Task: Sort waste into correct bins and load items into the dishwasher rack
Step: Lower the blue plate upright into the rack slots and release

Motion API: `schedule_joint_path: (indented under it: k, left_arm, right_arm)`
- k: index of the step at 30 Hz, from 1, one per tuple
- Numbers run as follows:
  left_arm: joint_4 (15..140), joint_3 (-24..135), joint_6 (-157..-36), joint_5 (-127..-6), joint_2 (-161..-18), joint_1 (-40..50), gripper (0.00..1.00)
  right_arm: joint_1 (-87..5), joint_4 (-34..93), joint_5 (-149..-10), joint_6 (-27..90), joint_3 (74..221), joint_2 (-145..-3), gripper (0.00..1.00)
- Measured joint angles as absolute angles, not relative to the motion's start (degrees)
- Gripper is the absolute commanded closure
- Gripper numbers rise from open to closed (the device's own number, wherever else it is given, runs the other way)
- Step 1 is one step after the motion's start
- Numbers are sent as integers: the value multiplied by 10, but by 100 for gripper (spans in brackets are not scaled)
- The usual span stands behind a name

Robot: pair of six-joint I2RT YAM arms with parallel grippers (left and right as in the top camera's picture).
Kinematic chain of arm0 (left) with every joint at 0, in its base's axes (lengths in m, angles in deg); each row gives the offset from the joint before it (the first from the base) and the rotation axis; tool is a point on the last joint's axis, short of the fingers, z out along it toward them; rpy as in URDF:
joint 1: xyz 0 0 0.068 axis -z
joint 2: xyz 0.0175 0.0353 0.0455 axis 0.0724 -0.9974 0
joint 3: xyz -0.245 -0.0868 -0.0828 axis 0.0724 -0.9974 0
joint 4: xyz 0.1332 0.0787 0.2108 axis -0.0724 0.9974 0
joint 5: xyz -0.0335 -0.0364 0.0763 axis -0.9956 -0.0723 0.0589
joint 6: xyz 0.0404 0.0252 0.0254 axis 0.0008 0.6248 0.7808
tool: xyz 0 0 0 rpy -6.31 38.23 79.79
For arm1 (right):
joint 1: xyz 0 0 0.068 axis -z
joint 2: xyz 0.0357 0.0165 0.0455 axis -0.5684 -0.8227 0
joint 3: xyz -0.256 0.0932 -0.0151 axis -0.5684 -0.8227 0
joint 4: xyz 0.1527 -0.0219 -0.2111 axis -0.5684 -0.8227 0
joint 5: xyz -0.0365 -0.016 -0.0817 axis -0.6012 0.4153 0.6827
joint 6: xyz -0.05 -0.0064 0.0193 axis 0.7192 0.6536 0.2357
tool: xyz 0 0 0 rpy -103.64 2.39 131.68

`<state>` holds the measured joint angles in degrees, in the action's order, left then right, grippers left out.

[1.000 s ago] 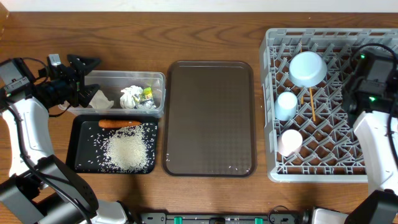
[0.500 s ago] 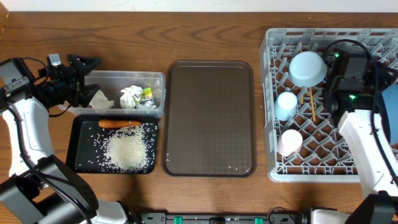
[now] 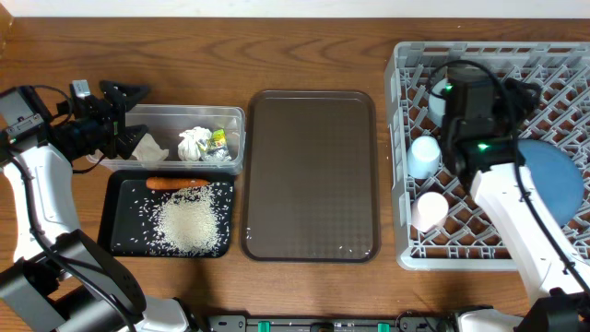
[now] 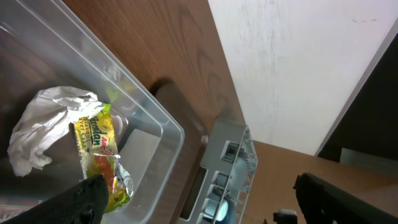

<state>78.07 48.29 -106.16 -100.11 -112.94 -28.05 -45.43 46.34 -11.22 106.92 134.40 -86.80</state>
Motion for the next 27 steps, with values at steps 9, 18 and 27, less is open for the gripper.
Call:
schedule_joint_path:
  k: [9, 18, 27]
  left_arm:
    - [781, 483, -1061, -1001, -1129, -281, 2]
    - [781, 483, -1061, -1001, -1129, -281, 2]
    - [781, 483, -1061, -1001, -1129, -281, 2]
  right_arm:
    - [-475, 481, -117, 1001, 1344, -868, 20]
    - [-447, 435, -260, 835, 1344, -782, 20]
    - [-341, 406, -678, 602, 1344, -703, 1]
